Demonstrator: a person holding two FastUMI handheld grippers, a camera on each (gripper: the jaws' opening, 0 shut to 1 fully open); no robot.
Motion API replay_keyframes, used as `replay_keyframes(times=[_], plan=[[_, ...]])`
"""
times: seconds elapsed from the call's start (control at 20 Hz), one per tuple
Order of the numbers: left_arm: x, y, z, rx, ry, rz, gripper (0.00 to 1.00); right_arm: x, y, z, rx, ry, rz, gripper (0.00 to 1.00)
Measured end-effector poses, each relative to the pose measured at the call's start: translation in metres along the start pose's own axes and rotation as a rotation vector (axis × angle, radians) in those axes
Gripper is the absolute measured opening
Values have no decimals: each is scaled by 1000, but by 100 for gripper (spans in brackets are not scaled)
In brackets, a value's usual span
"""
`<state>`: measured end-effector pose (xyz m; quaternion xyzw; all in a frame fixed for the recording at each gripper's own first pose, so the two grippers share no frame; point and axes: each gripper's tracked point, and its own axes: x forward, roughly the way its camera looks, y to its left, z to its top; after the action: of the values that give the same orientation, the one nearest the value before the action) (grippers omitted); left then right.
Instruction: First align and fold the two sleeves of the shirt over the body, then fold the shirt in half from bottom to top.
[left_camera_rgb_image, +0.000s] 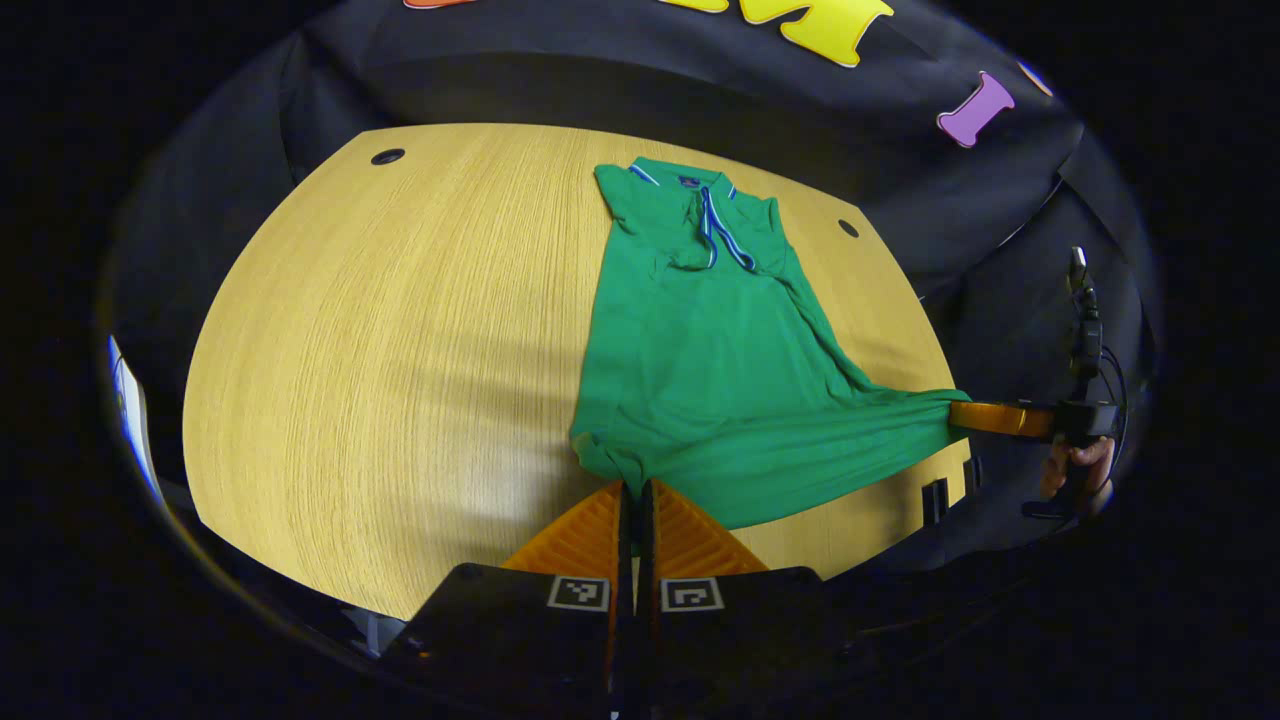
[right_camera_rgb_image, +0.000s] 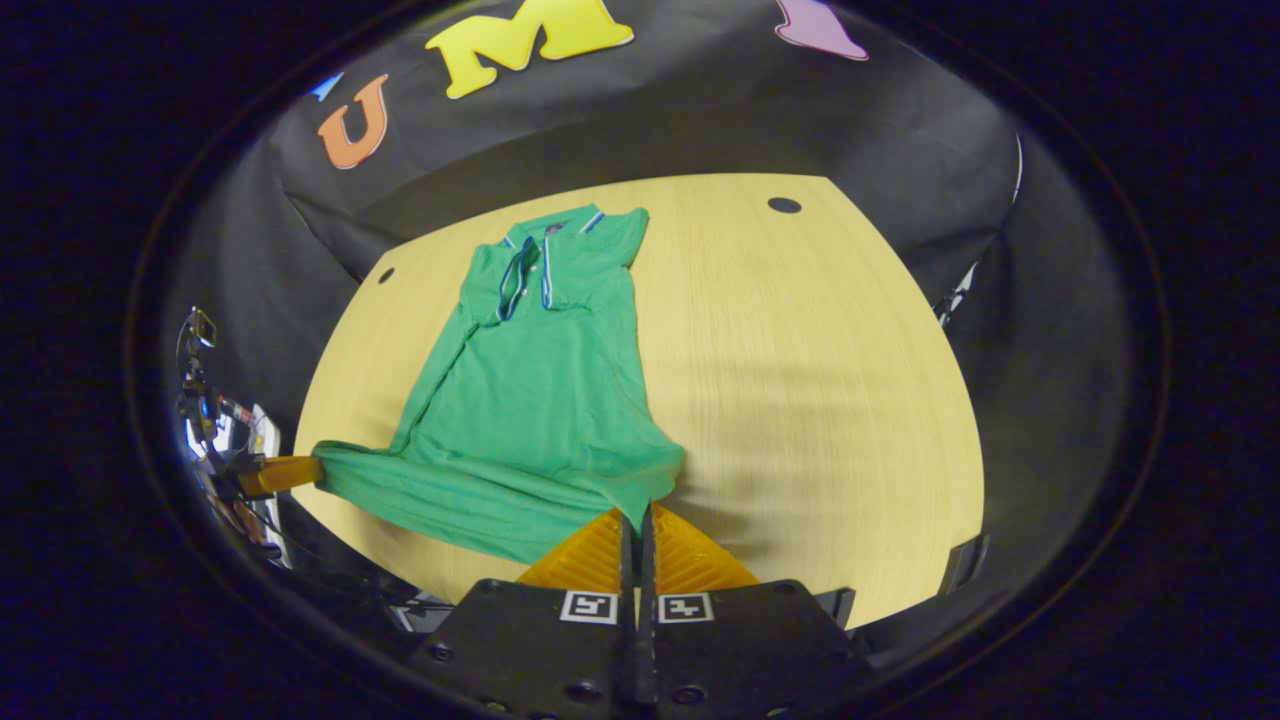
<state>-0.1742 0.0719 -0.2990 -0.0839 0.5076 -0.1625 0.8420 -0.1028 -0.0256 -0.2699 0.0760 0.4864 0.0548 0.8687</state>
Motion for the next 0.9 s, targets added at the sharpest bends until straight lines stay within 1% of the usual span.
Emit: replay_keyframes(times=[0.25,0.65,0.9], plan=[[5,-5,36,-2,-92,-21,6,-11,5,42,-6,-62,25,0],[17,-10,94,17,-231,-35,6,-20,15,136,5,-188,59,0],[26,-11,128,-10,-294,-35,6,-17,17,193,-8,-250,62,0]])
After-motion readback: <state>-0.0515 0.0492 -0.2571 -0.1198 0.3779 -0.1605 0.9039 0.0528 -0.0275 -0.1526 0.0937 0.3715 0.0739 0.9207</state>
